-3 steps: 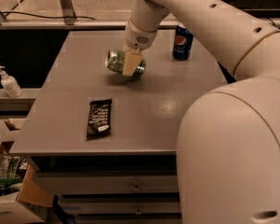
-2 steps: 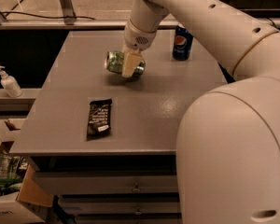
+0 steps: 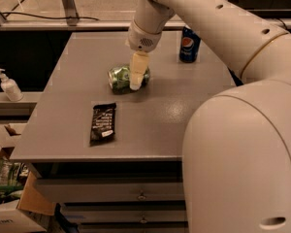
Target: Knock green can over
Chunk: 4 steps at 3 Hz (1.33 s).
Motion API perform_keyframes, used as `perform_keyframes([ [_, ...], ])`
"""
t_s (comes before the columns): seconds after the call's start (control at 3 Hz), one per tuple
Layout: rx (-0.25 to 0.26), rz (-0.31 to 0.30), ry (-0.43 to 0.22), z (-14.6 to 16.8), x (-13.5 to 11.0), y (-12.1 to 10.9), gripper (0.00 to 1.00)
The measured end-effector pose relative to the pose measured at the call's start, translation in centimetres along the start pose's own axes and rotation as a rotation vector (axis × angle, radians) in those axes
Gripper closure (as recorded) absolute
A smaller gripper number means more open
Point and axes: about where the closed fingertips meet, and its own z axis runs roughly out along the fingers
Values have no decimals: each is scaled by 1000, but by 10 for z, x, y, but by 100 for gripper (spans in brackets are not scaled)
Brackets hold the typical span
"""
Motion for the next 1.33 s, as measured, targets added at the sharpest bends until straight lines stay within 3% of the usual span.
perform_keyframes([
  [0.33, 1, 3, -12, 1, -1, 1, 0],
  [0.67, 39, 67, -79, -3, 3, 5, 0],
  [1.33, 194, 340, -334, -29, 37, 34, 0],
])
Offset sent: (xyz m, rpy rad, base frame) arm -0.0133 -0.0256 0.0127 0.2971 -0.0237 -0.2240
